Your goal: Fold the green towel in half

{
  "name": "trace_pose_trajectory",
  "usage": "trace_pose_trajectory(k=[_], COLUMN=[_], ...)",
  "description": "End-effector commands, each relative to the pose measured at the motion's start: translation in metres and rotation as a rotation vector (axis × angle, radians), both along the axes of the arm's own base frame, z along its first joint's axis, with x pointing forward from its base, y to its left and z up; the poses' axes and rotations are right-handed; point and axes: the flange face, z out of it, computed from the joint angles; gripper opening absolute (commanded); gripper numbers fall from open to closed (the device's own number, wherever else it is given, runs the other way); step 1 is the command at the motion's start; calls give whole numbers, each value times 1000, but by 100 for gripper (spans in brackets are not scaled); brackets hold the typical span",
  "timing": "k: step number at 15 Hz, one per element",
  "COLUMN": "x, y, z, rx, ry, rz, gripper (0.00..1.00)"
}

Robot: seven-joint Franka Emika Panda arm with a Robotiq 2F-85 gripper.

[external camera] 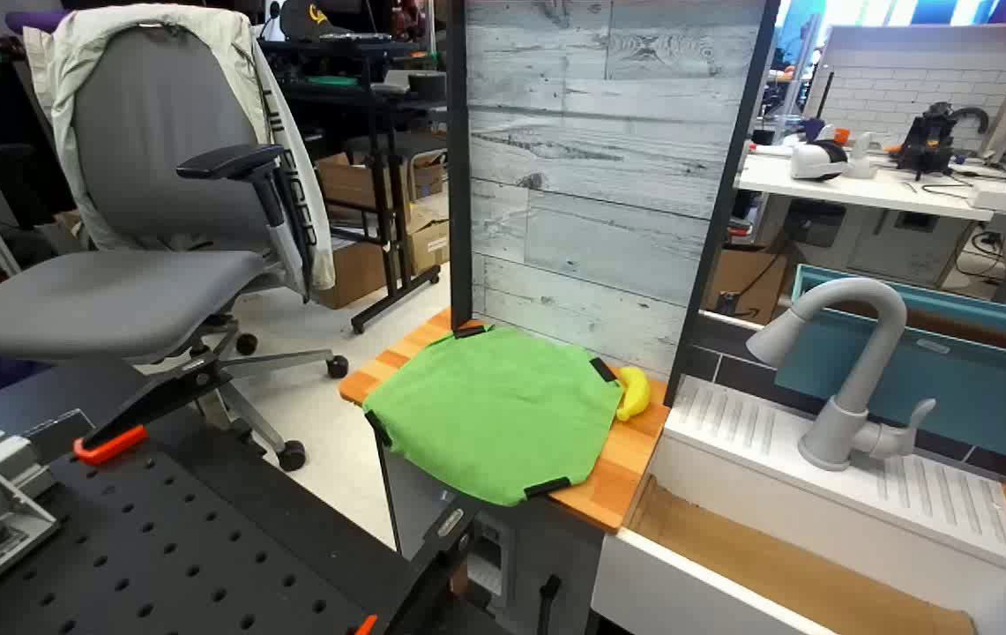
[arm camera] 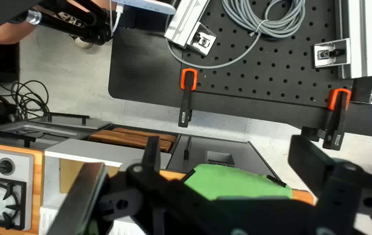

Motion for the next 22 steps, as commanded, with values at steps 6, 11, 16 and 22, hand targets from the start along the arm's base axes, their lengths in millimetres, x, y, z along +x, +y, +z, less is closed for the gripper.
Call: trace_pose_trajectory(k=[6,11,16,22], x=[0,3,35,93], y=[0,0,1,-10], z=[0,-2,-18,-63], rx=[0,5,89,193], ry=[1,-3,-66,-174], rz=[0,-6,-81,-212], gripper=[100,100,100,100])
